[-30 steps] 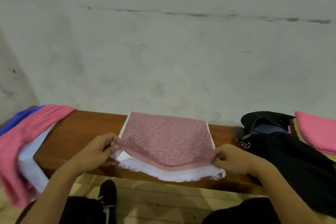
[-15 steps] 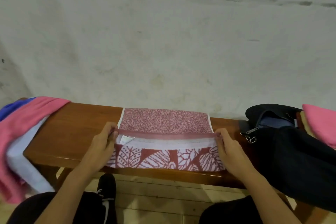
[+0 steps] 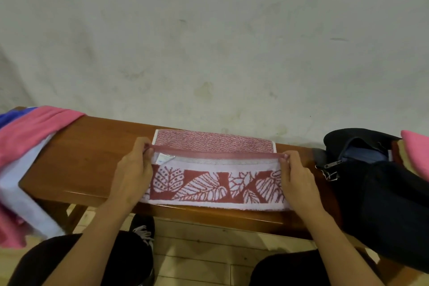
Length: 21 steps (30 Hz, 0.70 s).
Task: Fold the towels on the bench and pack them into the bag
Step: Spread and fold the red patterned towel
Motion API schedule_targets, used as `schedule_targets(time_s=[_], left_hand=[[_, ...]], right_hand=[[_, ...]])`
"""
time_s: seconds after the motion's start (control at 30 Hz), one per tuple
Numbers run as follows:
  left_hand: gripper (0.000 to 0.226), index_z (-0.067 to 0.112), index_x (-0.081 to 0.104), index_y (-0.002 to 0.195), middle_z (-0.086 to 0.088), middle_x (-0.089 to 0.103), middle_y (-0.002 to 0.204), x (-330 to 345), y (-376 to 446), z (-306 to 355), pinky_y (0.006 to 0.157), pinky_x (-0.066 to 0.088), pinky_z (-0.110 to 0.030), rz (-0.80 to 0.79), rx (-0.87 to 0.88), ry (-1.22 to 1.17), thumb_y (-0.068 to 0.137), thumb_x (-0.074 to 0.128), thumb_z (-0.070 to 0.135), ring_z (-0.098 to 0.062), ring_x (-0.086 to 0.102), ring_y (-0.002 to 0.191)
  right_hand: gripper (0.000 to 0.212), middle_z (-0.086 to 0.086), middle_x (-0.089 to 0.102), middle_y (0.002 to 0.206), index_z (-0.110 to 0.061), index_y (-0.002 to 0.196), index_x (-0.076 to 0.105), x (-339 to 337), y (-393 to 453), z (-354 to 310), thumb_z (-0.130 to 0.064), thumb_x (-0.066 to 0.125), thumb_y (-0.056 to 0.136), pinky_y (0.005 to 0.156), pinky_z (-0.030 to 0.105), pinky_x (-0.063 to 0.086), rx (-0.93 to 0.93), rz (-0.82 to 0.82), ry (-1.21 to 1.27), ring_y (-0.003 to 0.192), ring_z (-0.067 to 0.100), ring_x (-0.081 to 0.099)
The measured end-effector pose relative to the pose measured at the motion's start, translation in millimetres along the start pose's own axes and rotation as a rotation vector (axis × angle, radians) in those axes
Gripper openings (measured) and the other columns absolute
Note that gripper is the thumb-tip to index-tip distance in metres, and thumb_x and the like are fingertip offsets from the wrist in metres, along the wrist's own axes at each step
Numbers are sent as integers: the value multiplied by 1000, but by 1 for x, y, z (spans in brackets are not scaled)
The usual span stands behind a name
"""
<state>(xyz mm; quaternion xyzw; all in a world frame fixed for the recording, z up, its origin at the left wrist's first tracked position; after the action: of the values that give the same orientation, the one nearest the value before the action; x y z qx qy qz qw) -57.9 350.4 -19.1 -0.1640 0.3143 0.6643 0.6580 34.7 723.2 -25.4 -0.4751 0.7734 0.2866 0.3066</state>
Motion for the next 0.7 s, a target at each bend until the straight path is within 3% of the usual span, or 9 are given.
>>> schedule_targets(time_s=[0.1, 0.3, 0.5, 0.7], left_hand=[[41, 26, 38, 110, 9, 60, 82, 5, 3, -1, 52, 60, -33, -35, 11, 112, 85, 27, 57, -13, 68, 64], [10, 26, 40, 101, 1, 67, 77, 16, 0, -18, 49, 59, -38, -144, -24, 88, 103, 37, 35, -17, 69, 60], [9, 20, 43, 107, -2, 65, 86, 2, -2, 0, 46, 56, -26, -21, -19, -127, 102, 42, 27, -18, 70, 68], [12, 20, 41, 108, 1, 65, 89, 20, -3, -2, 50, 58, -27, -132, -26, -70, 102, 39, 31, -18, 70, 70]], right_hand=[[30, -4, 62, 71, -31, 112, 34, -5, 1, -3, -52, 20, 96, 43, 23, 52, -11, 40, -89, 51, 11, 64], [25, 0, 60, 62, -28, 111, 36, -1, -9, -5, -47, 23, 101, 37, 13, 40, -26, 0, -100, 42, 7, 59], [27, 8, 63, 68, -22, 112, 41, -4, -12, -4, -45, 33, 100, 43, 25, 53, 1, 44, 137, 51, 16, 68], [24, 10, 66, 71, -18, 110, 46, -3, -8, 12, -39, 37, 103, 45, 27, 55, 68, 9, 156, 54, 18, 69]])
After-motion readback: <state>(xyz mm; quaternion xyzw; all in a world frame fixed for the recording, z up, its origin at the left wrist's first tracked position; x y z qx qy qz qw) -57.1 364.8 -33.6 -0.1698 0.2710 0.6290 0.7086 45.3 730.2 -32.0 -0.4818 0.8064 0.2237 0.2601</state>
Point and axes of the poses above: each hand's wrist, its own y-axis towards the middle knuckle, its own x-axis out of the palm, z = x × y, the point moved 10 cm from there along y, towards the middle knuckle
